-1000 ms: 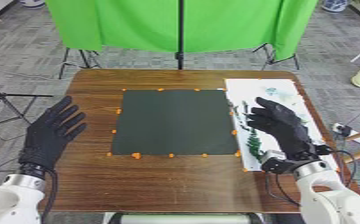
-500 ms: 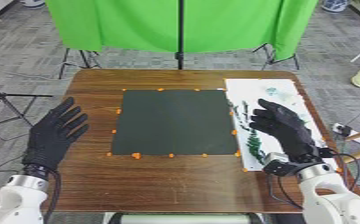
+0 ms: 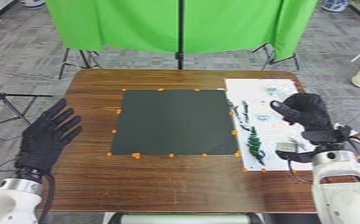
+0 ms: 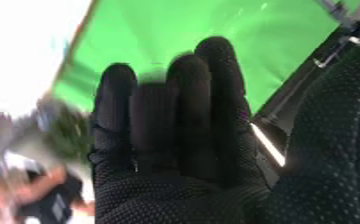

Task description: Arrange flowers

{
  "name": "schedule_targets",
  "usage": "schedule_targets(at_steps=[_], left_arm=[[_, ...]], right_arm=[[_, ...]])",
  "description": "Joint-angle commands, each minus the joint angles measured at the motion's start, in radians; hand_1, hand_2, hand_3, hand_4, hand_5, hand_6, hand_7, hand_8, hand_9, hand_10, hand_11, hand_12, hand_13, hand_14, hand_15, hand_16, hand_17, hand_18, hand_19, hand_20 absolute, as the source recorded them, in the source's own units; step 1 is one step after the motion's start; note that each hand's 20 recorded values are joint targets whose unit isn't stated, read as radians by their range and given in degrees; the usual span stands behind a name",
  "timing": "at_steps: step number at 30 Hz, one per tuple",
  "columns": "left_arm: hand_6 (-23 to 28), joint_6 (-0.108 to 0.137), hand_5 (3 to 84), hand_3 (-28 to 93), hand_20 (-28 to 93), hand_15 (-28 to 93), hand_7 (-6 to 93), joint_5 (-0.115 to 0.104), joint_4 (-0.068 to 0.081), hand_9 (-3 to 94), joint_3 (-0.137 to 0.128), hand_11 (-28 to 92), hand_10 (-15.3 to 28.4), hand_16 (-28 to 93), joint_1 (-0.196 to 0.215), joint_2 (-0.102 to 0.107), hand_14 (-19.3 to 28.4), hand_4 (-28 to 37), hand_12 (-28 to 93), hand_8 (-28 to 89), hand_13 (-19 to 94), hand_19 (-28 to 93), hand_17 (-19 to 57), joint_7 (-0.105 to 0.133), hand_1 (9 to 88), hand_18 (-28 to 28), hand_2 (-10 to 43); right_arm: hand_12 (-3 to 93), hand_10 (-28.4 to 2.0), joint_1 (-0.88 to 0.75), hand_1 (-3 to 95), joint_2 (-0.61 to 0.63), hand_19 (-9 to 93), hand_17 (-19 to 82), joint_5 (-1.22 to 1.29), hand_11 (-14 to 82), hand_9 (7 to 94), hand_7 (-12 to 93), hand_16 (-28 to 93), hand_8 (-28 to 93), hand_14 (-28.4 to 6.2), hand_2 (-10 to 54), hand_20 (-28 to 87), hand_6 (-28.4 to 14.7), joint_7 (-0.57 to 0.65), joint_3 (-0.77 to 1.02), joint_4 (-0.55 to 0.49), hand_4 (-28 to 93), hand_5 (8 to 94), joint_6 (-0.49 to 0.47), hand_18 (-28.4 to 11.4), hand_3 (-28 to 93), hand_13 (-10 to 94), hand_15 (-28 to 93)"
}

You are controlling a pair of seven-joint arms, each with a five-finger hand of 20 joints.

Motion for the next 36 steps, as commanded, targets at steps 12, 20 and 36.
schedule_targets(at_steps=[12,20,36], left_arm=[[2.3,-0.009,24.8,71,6,43,25.1,0.010,-0.004,18.8,-0.012,30,10.3,-5,0.010,0.003,12.2,-28.3,11,-14,14,45,-10.7,-0.015,25.7,18.7,-3.5],[2.3,-0.014,25.0,71,6,43,24.8,0.028,-0.008,19.3,-0.008,29,10.3,-5,0.007,0.007,12.3,-28.3,11,-14,14,45,-10.8,-0.014,25.7,18.8,-3.5],[2.4,-0.018,25.6,71,6,43,24.4,0.042,-0.004,19.7,-0.008,29,10.4,-4,-0.001,0.017,12.3,-28.3,11,-14,14,45,-10.9,-0.020,25.6,18.8,-3.2]], right_arm=[[34.3,-14.0,0.064,28.1,0.060,77,24,-0.242,56.3,81.1,49,30,-16,-15.1,-6.7,27,0.1,0.349,0.008,-0.045,-24,79.9,-0.726,-21.2,29,68,84],[33.4,-14.2,0.076,21.8,0.068,74,22,-0.230,57.1,79.5,48,28,-16,-15.0,-8.3,25,-0.4,0.340,-0.013,-0.026,-28,78.0,-0.833,-20.8,49,67,84],[36.3,-13.3,0.137,14.5,0.127,77,25,-0.354,63.1,83.3,59,31,-13,-15.0,-9.2,23,-0.4,0.336,-0.110,0.026,-28,81.1,-0.852,-20.1,65,70,88]])
